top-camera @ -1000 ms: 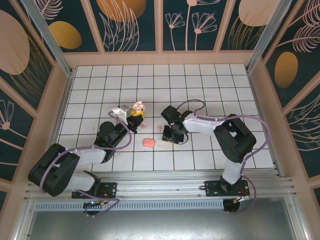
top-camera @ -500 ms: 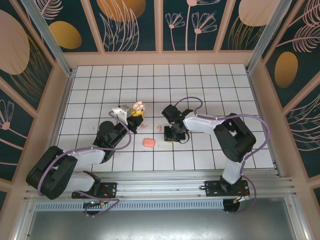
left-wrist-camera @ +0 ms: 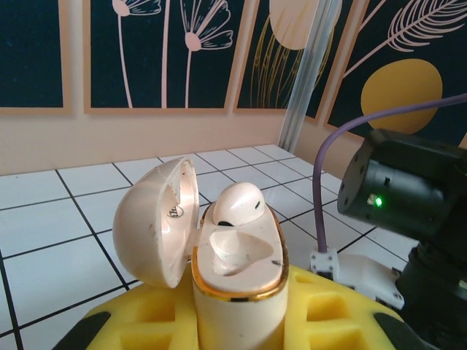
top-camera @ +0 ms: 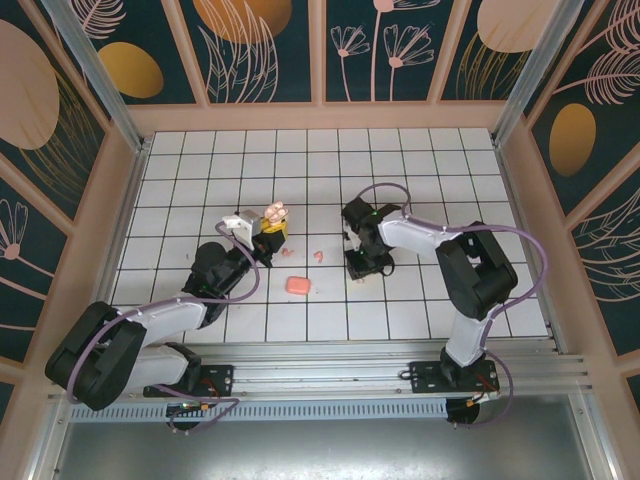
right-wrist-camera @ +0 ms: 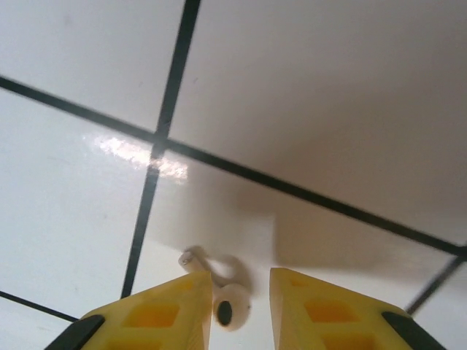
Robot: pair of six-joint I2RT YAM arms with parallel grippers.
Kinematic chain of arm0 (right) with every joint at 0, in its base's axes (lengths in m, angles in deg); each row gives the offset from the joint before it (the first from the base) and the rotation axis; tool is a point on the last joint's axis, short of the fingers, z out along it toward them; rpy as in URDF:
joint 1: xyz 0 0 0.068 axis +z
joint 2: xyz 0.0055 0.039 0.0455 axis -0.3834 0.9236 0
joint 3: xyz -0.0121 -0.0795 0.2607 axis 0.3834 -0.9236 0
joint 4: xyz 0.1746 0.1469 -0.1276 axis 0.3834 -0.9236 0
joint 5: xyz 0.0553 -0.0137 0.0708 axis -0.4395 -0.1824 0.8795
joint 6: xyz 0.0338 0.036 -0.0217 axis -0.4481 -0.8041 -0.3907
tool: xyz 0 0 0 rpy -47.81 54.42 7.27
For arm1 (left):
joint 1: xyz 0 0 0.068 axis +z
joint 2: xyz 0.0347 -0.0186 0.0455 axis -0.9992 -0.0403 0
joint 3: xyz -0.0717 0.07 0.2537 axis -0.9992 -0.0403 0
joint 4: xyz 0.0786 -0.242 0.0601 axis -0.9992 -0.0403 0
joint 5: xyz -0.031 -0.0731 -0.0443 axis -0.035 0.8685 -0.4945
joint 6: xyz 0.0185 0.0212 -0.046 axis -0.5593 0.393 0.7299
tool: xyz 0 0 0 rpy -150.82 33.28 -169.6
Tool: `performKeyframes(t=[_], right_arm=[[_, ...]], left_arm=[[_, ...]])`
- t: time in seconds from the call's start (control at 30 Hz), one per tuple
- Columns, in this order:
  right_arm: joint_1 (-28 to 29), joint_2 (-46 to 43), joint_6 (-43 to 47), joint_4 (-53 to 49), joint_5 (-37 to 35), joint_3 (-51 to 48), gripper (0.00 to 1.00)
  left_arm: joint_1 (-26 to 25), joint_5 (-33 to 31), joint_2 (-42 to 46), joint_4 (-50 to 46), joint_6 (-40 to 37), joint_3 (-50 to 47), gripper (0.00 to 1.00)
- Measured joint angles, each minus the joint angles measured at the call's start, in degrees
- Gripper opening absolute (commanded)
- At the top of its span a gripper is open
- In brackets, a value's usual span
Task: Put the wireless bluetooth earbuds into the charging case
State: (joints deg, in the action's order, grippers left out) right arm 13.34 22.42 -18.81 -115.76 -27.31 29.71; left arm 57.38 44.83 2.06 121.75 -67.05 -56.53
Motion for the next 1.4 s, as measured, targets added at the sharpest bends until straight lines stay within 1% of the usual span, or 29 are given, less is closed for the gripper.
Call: performKeyframes(t=[0.1,0.2,0.3,0.43,0.53,0.6,0.87,1.13,1.4], right_arm=[[-1.5,-1.0,-1.2,-0.3,0.4,1.2,0.38],[-2.1,-4.1,-5.9,-1.2,1.0,1.1,0.39],[-2.1,-8.1,-12.4,-1.4,1.9,0.5,0.39],[-1.7,-13.2,-21.6,-0.6,4.0,-4.3,0.40],[-0.9,-13.7,-26.3,0.5,5.0,-7.7,0.44],[-0.7,-13.0,-28.2,0.7,5.0,-8.6,0.45],[-0.8,-7.4,-30.1,3.8,4.1,-7.8,0.45],[-0.6,-4.5,-29.3,6.2,3.9,-1.8,0.37],[0.1,1.1,-27.9,7.4,4.6,0.0,0.36]], left_arm=[[0.0,0.0,0.1,-0.3,-0.3,0.0,0.05],[0.0,0.0,0.3,-0.6,-0.7,0.0,0.05],[0.0,0.0,0.3,-0.7,-1.0,0.0,0.05],[0.0,0.0,0.3,-1.1,-1.1,0.2,0.05],[0.0,0.2,0.3,-1.2,-1.2,0.3,0.05],[0.0,0.6,0.2,-1.2,-1.2,0.5,0.05],[0.0,0.9,0.2,-1.2,-1.2,1.0,0.05],[0.0,0.9,0.2,-1.2,-1.2,1.0,0.05],[0.0,0.9,0.2,-1.7,-1.6,1.1,0.05]])
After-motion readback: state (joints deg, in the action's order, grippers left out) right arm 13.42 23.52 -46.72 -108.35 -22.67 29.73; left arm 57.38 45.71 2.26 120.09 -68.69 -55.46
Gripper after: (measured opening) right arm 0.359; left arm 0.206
